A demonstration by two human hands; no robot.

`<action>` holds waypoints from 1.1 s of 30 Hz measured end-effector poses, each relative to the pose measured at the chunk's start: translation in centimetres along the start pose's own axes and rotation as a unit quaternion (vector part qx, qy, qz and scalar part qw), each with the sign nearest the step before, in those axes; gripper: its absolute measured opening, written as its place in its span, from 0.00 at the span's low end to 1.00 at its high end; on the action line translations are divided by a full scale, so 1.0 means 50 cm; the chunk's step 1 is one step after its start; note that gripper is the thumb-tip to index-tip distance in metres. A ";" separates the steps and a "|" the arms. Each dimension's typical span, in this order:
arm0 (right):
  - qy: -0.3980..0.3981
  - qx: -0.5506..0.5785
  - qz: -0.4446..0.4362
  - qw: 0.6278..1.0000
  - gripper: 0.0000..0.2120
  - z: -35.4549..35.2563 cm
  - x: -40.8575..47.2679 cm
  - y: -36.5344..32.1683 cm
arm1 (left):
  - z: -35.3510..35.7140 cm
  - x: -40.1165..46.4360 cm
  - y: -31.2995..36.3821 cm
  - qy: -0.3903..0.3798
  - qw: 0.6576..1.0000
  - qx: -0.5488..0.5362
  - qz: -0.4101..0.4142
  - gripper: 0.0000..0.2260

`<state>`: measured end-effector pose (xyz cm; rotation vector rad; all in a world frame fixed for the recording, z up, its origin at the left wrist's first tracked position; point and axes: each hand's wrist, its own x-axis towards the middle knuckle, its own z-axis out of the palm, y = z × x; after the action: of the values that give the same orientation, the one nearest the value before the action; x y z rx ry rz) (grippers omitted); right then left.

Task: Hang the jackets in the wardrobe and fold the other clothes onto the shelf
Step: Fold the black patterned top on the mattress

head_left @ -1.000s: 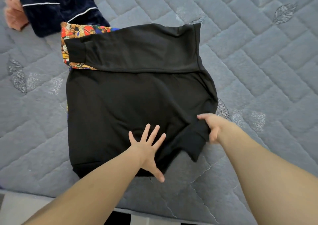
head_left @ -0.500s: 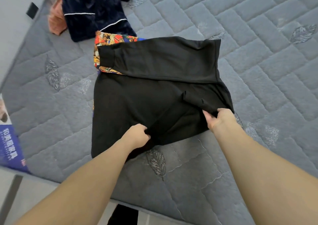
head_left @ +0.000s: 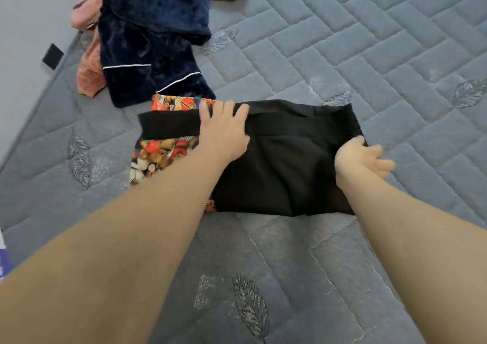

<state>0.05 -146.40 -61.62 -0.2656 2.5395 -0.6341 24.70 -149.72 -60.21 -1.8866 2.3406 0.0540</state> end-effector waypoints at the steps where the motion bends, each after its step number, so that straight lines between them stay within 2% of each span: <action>1: 0.036 -0.059 -0.052 0.996 0.30 0.009 0.001 0.003 | 0.024 -0.024 -0.006 -0.003 1.000 -0.009 -0.022 0.33; 3: -0.002 -0.139 -0.144 0.980 0.36 0.046 -0.001 -0.003 | 0.083 -0.062 -0.039 -0.033 0.993 -0.035 -0.107 0.40; 4: -0.022 -0.161 -0.160 0.974 0.39 0.071 0.006 -0.008 | 0.112 -0.073 -0.061 -0.048 0.982 -0.058 -0.176 0.41; 5: -0.037 -0.170 -0.158 0.972 0.42 0.090 0.016 -0.011 | 0.135 -0.076 -0.083 -0.058 0.962 -0.091 -0.252 0.41; 7: -0.015 -0.182 -0.137 0.974 0.46 0.120 0.039 -0.015 | 0.164 -0.060 -0.124 -0.069 0.903 -0.157 -0.393 0.42; 9: 0.012 -0.180 -0.109 0.978 0.46 0.139 0.062 -0.027 | 0.175 -0.032 -0.157 -0.064 0.865 -0.190 -0.461 0.42; 11: 0.039 -0.182 -0.092 0.978 0.39 0.148 0.079 -0.037 | 0.173 -0.007 -0.181 -0.046 0.856 -0.193 -0.478 0.38; 13: 0.090 -0.182 -0.124 0.971 0.26 0.151 0.082 -0.043 | 0.160 0.011 -0.196 -0.028 0.848 -0.202 -0.489 0.29; 16: 0.157 -0.137 -0.182 0.961 0.16 0.155 0.049 -0.059 | 0.130 0.025 -0.209 0.058 0.872 -0.196 -0.445 0.16; 19: 0.203 -0.078 -0.100 0.971 0.15 0.169 0.023 -0.112 | 0.093 0.053 -0.232 0.141 0.885 -0.180 -0.406 0.13; 21: 0.213 -0.056 -0.030 0.975 0.15 0.187 0.031 -0.153 | 0.086 0.088 -0.253 0.152 0.888 -0.184 -0.394 0.13; 23: 0.195 -0.054 -0.017 0.979 0.19 0.211 0.047 -0.178 | 0.099 0.127 -0.271 0.134 0.894 -0.216 -0.367 0.14; 25: 0.179 -0.095 -0.070 0.977 0.26 0.231 0.047 -0.182 | 0.128 0.152 -0.282 0.115 0.903 -0.236 -0.341 0.15; 26: 0.174 -0.141 -0.146 0.964 0.28 0.244 0.044 -0.174 | 0.147 0.159 -0.287 0.107 0.908 -0.224 -0.336 0.15; 27: 0.154 -0.192 -0.257 0.934 0.30 0.260 0.038 -0.161 | 0.169 0.163 -0.290 0.094 0.914 -0.200 -0.340 0.16; 29: 0.063 -0.270 -0.494 0.824 0.33 0.306 0.003 -0.135 | 0.204 0.164 -0.291 0.057 0.910 -0.152 -0.381 0.19; 30: 0.001 -0.289 -0.570 0.769 0.34 0.336 -0.026 -0.127 | 0.218 0.163 -0.291 0.042 0.900 -0.148 -0.408 0.20; 31: -0.057 -0.300 -0.616 0.727 0.35 0.371 -0.056 -0.120 | 0.228 0.163 -0.293 0.031 0.889 -0.158 -0.429 0.21; 33: -0.122 -0.315 -0.654 0.677 0.36 0.438 -0.112 -0.120 | 0.240 0.158 -0.304 0.028 0.875 -0.205 -0.438 0.21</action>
<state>16.55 -158.43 -73.05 -2.3170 1.8051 -0.0512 38.87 -159.30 -72.24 -2.9953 1.3406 0.4250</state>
